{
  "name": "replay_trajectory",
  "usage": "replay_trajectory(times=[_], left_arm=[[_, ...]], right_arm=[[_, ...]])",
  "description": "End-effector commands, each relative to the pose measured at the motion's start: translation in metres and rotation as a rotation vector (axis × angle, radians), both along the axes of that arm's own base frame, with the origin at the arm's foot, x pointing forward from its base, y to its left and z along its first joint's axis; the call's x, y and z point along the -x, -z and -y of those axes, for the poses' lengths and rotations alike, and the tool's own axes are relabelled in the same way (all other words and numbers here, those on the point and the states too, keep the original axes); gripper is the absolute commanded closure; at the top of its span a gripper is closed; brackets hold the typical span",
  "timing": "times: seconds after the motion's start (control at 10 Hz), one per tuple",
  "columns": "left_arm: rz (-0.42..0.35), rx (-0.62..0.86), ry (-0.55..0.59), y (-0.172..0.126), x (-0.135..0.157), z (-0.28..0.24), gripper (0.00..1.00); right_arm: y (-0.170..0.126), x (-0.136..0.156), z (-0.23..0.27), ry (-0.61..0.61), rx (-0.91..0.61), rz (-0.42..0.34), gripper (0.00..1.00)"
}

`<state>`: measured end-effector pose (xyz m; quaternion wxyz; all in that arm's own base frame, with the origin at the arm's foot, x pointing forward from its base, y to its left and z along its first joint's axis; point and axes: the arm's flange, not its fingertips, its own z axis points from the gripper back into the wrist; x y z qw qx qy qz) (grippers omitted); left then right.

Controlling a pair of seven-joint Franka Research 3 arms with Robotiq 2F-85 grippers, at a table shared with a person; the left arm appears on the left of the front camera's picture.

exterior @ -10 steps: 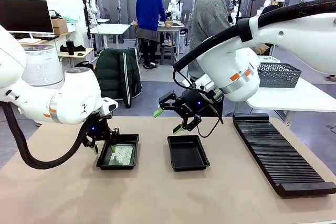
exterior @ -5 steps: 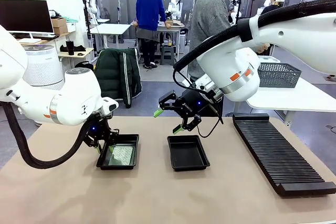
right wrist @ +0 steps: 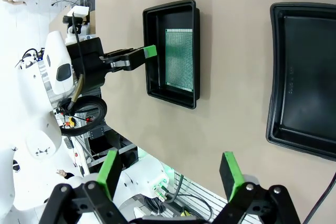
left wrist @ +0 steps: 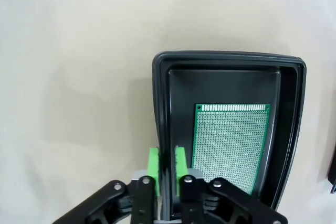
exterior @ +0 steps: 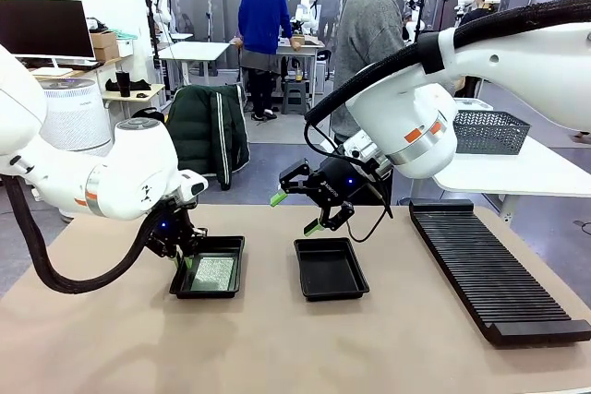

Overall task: Inspect and transfer BCBs to ESD trays.
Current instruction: Pick up the ESD tray and place it on the left side of the table.

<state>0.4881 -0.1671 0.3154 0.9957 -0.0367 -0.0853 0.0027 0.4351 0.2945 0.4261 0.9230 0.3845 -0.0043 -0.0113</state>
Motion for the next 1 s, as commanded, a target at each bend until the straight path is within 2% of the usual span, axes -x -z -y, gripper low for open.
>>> replay_trajectory(times=[0.0, 0.2, 0.9], left_arm=[[0.005, -0.032, -0.019, 0.0007, 0.0037, 0.0019, 0.88], [0.001, -0.031, -0.018, 0.0002, 0.0030, 0.0016, 0.99], [0.000, 0.000, 0.000, -0.0002, 0.0000, 0.0000, 1.00]], right_arm=[[-0.0003, 0.0001, -0.0010, 0.013, 0.002, 0.001, 0.00], [-0.0003, 0.0001, -0.0010, 0.013, 0.002, 0.001, 0.00], [-0.0003, 0.0001, -0.0010, 0.013, 0.002, 0.001, 0.00]])
